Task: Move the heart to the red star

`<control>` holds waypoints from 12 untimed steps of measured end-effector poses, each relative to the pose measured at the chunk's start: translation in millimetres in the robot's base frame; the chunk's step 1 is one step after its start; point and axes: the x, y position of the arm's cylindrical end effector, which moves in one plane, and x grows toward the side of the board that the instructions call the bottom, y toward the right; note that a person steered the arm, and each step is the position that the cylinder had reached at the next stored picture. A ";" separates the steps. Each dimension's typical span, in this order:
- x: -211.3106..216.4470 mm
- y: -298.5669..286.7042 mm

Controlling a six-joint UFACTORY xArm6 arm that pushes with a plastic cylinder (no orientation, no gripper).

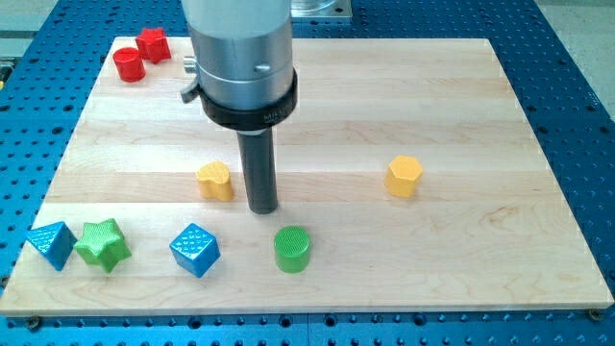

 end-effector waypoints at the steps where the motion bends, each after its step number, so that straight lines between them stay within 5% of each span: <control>1: -7.3 -34.8; 4: -77.4 -96.9; 7: -45.8 -139.1; 10: -87.9 -127.1; 12: -164.7 -127.0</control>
